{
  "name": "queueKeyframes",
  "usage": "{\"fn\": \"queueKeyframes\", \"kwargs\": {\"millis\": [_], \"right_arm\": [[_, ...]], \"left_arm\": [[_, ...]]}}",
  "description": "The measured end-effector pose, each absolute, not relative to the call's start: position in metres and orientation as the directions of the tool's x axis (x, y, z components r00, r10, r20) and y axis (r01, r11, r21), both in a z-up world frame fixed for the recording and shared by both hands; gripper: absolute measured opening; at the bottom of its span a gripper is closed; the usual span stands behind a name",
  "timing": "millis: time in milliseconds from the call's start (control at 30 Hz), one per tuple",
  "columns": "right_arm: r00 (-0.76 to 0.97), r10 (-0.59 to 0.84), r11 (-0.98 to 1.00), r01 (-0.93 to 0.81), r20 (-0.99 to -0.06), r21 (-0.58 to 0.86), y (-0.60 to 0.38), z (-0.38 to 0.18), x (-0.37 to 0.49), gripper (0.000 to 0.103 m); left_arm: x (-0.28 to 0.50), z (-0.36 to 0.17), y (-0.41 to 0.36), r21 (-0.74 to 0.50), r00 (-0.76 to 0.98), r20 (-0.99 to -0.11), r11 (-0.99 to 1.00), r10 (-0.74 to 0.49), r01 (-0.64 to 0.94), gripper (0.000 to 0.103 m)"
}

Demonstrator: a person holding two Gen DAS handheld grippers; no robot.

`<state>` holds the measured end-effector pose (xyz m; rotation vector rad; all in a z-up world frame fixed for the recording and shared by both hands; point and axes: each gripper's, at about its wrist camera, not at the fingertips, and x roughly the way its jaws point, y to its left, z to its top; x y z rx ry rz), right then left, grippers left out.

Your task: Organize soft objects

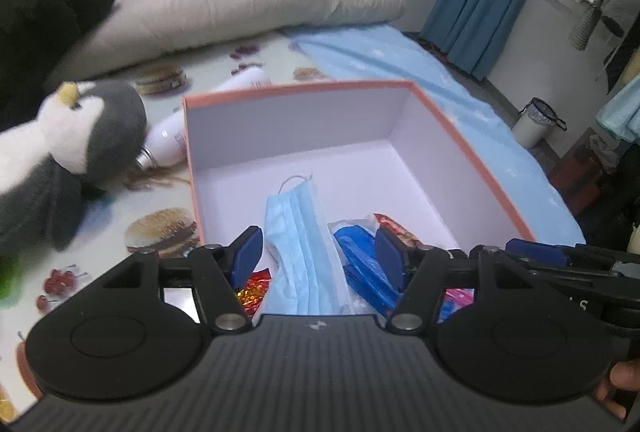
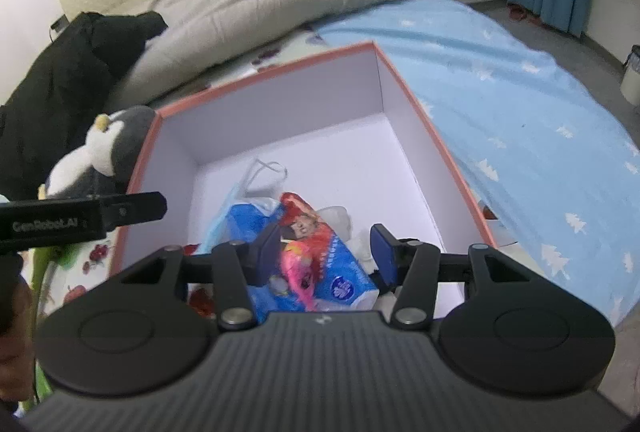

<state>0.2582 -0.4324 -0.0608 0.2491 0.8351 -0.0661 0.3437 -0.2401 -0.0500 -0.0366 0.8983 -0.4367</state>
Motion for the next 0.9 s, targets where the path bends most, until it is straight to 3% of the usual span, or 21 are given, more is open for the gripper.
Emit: {"fn": "queueKeyframes", "kwargs": {"millis": [133,433,900], "right_arm": [[0.706,0.028,0.972,0.148,-0.708,0.185,-0.421,-0.037,0.234,0.053],[0.766,0.013,0.975,0.132,-0.642,0.178,-0.388,0.007,0.173,0.053],[0.822,-0.019,0.977,0.136,-0.569,0.164,-0.351,0.037,0.088,0.053]], "left_arm": [[0.315,-0.021,-0.228,-0.208,0.584,-0.705,0.904,-0.403,0.373,0.074],[0.241,0.028,-0.198,-0.202,0.629,-0.643,0.889,-0.437,0.411,0.075],[0.137,0.067,-0.151,-0.2,0.684,-0.562,0.879,-0.464,0.432,0.075]]}}
